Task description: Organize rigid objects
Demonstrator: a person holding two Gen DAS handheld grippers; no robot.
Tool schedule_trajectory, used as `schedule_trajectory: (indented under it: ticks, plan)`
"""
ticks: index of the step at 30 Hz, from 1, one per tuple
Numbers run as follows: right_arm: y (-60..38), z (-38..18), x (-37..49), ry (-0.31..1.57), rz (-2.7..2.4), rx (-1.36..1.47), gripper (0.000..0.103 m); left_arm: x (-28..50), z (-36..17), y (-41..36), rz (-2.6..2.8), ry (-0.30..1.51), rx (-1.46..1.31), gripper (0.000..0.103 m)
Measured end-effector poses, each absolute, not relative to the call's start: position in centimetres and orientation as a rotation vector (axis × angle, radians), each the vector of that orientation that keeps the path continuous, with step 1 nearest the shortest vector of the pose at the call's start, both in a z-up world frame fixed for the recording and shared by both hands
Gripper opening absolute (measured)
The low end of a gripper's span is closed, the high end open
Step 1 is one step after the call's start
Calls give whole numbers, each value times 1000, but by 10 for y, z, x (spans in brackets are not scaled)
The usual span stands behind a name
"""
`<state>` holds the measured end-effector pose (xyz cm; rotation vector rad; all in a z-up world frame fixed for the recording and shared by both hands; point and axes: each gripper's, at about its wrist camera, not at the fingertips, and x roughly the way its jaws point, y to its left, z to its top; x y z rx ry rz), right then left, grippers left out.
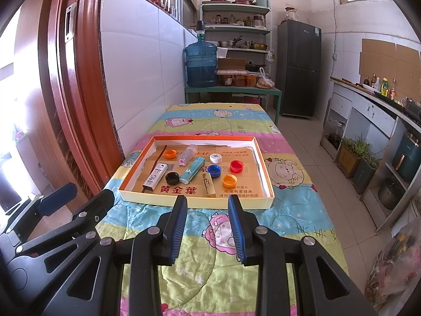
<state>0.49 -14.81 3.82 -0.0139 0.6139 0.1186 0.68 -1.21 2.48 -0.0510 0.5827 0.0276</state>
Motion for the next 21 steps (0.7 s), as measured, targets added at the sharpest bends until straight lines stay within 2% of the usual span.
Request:
schedule_trajectory:
  ticks: [21]
  plan:
    - [-150,35,6,620,119,-9,32,7,22,-11,40,575,-40,58]
